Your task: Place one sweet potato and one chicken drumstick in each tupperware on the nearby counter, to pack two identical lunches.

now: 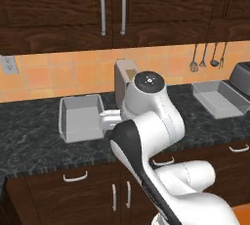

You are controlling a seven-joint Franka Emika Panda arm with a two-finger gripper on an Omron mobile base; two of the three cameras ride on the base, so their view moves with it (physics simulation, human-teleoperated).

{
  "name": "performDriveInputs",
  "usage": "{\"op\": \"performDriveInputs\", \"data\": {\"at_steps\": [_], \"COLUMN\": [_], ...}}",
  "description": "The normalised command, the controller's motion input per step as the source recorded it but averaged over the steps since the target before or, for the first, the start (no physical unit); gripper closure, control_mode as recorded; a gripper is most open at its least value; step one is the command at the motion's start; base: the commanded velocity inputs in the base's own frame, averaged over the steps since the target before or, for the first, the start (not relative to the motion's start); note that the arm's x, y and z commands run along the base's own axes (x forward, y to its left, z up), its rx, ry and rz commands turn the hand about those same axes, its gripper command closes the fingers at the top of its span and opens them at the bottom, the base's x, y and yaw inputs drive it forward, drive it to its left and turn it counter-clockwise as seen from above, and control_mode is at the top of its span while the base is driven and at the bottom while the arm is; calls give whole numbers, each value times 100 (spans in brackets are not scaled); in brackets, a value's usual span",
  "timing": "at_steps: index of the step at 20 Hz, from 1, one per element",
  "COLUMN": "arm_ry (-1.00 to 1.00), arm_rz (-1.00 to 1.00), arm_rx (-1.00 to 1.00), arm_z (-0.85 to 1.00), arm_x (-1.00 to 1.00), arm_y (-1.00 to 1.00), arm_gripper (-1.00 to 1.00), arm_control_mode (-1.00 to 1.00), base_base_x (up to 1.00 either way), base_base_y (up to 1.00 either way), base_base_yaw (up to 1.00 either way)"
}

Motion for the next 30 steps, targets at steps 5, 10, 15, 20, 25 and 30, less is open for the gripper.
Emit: {"op": "performDriveInputs", "data": {"at_steps": [5, 10, 15, 20, 25, 30], "arm_ry": [3, -15, -5, 10, 0, 0], "arm_rz": [10, 1, 17, 9, 1, 5], "arm_rx": [-15, -23, -8, -12, -29, -5], "arm_z": [-46, -59, -2, -20, -77, -1], "arm_x": [100, 91, 100, 91, 63, 53], "arm_y": [58, 49, 21, 29, 68, 35], "arm_gripper": [100, 100, 100, 100, 100, 100], "arm_control_mode": [-100, -100, -100, -100, -100, -100], "base_base_x": [0, 0, 0, 0, 0, 0], "base_base_y": [0, 0, 0, 0, 0, 0], "base_base_yaw": [0, 0, 0, 0, 0, 0]}}
